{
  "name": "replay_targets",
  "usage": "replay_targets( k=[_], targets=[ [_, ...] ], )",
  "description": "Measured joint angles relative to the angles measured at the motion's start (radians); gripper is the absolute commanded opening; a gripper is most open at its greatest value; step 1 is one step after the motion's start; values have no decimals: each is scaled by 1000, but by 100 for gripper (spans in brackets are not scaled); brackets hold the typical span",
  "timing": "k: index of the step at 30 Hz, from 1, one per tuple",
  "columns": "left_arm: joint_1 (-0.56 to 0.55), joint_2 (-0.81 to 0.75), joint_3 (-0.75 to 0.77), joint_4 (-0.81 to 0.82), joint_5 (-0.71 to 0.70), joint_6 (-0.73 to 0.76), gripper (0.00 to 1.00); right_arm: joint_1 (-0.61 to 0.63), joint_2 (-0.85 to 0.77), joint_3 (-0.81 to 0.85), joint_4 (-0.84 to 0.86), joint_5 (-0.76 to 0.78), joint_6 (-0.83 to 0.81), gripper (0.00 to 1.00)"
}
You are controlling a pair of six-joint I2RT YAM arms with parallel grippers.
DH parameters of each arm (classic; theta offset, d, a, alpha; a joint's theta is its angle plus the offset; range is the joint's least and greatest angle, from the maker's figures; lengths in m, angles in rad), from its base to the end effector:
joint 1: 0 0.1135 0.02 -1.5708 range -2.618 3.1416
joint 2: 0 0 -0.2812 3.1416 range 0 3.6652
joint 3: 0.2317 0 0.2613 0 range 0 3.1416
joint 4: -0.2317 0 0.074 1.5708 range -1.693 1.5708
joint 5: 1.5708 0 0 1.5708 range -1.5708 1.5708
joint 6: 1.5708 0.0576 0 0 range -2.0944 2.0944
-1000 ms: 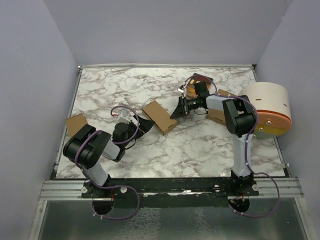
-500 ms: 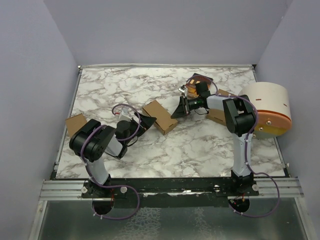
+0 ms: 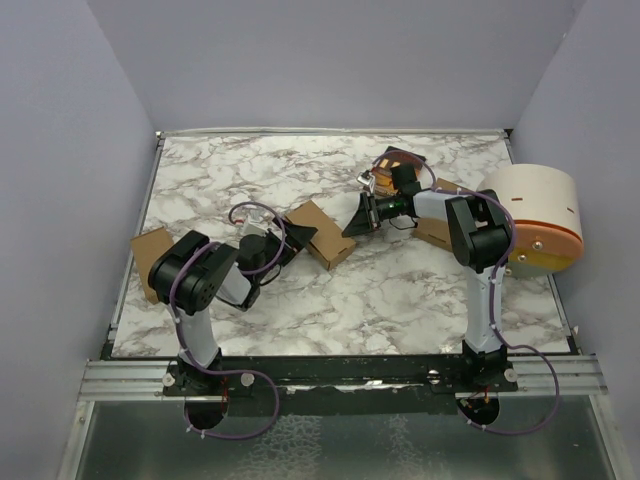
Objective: Fold the paper box
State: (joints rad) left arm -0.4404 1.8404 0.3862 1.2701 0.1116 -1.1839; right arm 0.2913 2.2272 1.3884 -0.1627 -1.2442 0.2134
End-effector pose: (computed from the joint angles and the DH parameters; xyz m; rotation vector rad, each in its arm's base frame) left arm 0.2805 -0.1393 0.1149 -0.6194 1.8360 -1.2417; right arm 0.4212 0.1832 0.1093 -0.5795 2.3102 1.7889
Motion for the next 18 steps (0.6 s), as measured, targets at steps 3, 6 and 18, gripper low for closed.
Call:
replay_targets(
  k=[3,6,18],
  targets=[
    [-1,10,2,10,-10,-5,89,-3,0,0,0,0,0,23],
    [-3,33,6,41,-22,-11,87,-5,1,1,0,-3,0,23],
    [-25,77,29,72,-60,-23,49,-10,4,4,-2,-4,-1,26]
  ],
)
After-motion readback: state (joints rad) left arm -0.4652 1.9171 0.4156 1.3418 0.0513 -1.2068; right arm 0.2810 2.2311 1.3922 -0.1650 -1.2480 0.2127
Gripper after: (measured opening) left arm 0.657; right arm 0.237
